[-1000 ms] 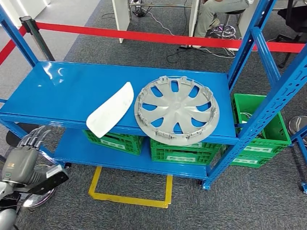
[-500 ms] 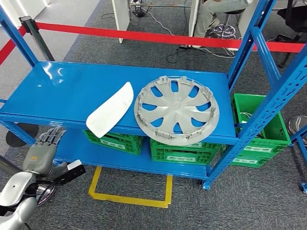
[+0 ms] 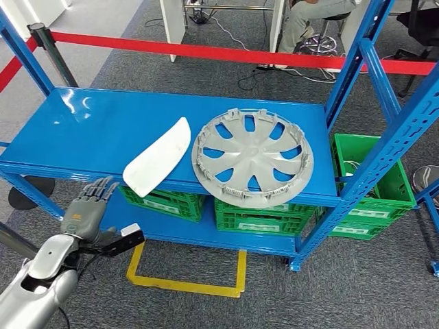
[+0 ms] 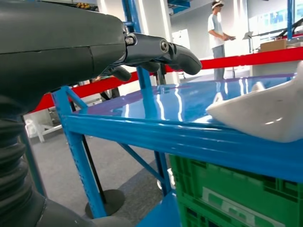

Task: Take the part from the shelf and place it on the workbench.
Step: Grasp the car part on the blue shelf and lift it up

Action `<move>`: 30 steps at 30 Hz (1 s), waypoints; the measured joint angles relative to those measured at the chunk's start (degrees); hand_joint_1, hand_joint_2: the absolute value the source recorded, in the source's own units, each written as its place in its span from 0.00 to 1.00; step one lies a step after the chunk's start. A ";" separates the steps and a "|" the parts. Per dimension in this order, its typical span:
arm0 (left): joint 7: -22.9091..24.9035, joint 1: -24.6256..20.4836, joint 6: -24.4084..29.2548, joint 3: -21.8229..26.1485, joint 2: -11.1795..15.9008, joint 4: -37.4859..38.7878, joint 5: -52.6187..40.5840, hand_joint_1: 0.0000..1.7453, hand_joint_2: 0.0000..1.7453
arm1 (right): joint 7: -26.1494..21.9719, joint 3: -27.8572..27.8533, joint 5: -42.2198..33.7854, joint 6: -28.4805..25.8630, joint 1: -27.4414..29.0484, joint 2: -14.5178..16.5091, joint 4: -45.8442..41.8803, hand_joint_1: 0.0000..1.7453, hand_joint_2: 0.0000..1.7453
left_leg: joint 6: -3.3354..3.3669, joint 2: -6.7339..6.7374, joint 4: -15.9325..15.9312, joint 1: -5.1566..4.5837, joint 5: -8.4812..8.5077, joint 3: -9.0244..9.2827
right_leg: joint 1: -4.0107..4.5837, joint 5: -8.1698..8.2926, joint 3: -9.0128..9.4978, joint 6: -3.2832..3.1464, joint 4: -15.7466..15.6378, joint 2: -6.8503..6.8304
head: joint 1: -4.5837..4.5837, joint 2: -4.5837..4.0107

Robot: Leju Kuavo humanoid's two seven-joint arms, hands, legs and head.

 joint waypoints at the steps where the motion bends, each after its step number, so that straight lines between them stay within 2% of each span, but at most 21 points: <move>1: 0.05 -0.37 0.00 -0.27 -0.09 0.28 -0.04 0.00 1.00 | -0.05 0.01 0.08 0.13 -0.02 0.18 0.37 0.00 0.00 | 0.00 0.00 0.00 0.00 0.00 0.00 | 0.00 0.00 0.00 0.00 0.00 0.00 | 0.00 0.00; 19: 1.31 -6.44 -1.55 -2.66 -1.36 1.54 -1.31 0.00 1.00 | -0.90 0.02 1.93 4.34 -1.03 3.48 6.64 0.00 0.00 | 0.02 0.00 0.01 0.00 0.02 0.00 | 0.00 0.02 0.00 0.02 0.00 0.00 | 0.00 0.01; 30: 1.95 -9.82 -3.52 -3.72 -4.16 5.27 0.30 0.00 1.00 | -1.01 -0.01 2.68 7.71 -1.72 6.20 12.53 0.00 0.00 | 0.02 0.00 0.01 0.00 0.03 0.00 | 0.00 0.02 0.00 0.02 0.00 0.01 | 0.01 0.00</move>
